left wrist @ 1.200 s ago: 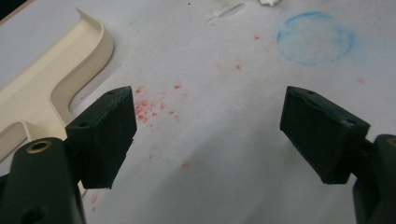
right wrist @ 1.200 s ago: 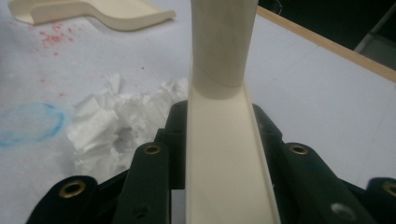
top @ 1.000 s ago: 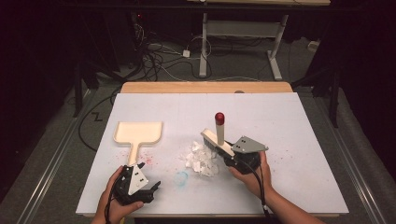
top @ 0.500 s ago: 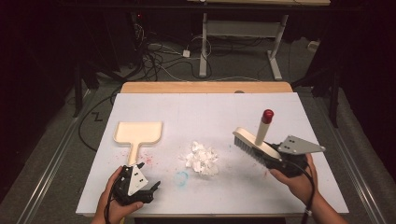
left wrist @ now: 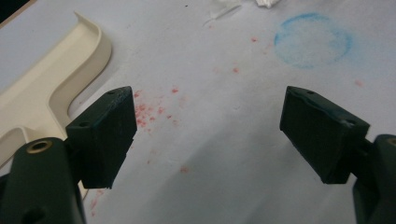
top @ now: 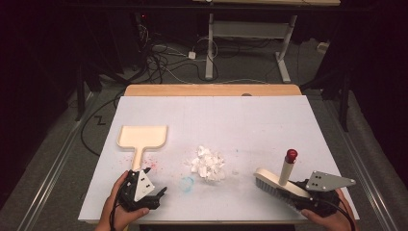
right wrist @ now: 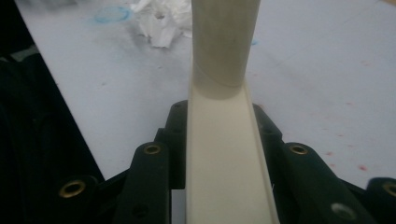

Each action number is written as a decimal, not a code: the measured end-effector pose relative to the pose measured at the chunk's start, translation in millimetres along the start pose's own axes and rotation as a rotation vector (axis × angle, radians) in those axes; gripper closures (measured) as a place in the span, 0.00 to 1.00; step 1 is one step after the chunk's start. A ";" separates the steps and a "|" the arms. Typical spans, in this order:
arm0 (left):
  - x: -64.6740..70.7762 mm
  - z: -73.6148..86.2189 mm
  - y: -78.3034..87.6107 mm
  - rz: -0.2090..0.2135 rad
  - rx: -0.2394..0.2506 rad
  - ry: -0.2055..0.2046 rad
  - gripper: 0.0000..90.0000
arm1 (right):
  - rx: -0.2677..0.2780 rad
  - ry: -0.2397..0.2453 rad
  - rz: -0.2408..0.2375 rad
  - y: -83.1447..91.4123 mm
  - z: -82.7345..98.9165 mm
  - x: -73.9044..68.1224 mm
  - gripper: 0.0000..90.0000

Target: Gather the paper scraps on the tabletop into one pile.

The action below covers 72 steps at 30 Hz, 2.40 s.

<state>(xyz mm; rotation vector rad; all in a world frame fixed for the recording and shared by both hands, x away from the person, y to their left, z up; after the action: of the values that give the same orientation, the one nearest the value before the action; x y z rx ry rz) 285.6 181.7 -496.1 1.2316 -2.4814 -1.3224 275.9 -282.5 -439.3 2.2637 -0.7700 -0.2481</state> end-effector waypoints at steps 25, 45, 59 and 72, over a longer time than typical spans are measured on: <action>0.2 2.9 -4.6 0.015 -0.021 -0.008 0.20 | 0.120 0.057 0.024 -96.1 -92.5 -15.2 0.75; 0.8 1.6 -2.1 0.010 -0.013 -0.007 0.20 | 0.135 0.054 -0.103 -51.8 -71.6 -28.2 0.75; 1.2 2.4 -4.5 0.019 -0.026 -0.013 0.20 | 0.153 0.146 -0.140 -114.2 -103.3 -52.5 0.75; 1.4 3.8 -1.2 0.013 -0.013 -0.013 0.20 | 0.231 0.094 -0.130 -80.8 -112.6 -32.9 0.75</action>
<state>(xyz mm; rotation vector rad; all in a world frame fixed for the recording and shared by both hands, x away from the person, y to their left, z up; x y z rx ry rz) 283.8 183.0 -499.7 1.2063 -2.4815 -1.3454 329.6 -152.8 -415.4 2.5278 -0.6298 -0.1167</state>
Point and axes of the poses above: each handheld gripper's, and its own axes: y roughly backward along the jaws, z roughly out of its underside, x roughly to its right, the point moved 3 cm from there along -y, roughly forward along the jaws, and after that the axes turned 6 degrees about -x, right-handed, at the moved point
